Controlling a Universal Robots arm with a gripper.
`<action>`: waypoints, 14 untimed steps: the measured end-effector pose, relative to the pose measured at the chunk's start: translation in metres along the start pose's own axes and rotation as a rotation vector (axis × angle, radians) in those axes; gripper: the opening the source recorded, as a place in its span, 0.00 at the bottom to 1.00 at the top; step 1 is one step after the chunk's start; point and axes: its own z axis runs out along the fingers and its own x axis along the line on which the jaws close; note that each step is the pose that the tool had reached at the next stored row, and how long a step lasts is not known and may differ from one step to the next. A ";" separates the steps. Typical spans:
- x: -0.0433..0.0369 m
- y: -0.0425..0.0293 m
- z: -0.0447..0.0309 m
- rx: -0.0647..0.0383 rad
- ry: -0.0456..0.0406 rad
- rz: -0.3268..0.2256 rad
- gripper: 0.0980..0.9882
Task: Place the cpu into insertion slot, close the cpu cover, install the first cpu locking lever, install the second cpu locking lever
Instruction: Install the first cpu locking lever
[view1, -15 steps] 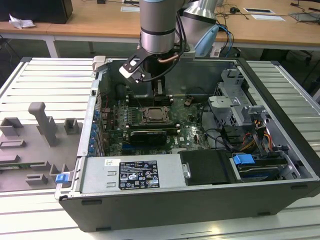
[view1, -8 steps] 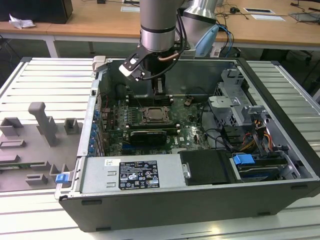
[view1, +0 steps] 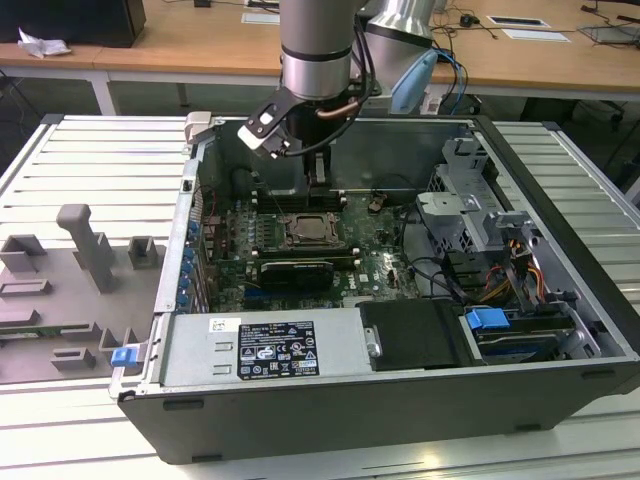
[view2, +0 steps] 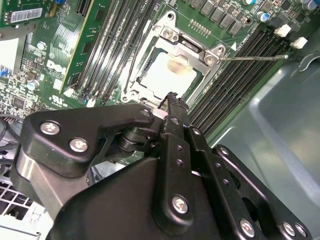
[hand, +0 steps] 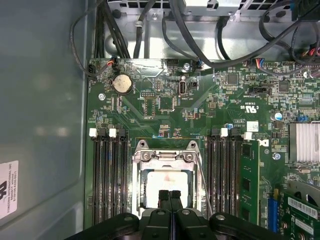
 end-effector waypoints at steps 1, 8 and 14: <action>0.0000 0.0000 -0.0004 0.000 -0.0001 0.000 0.01; 0.0000 0.0002 -0.0038 0.000 -0.0002 0.000 0.01; 0.0001 0.0008 -0.0129 0.000 -0.0003 0.000 0.01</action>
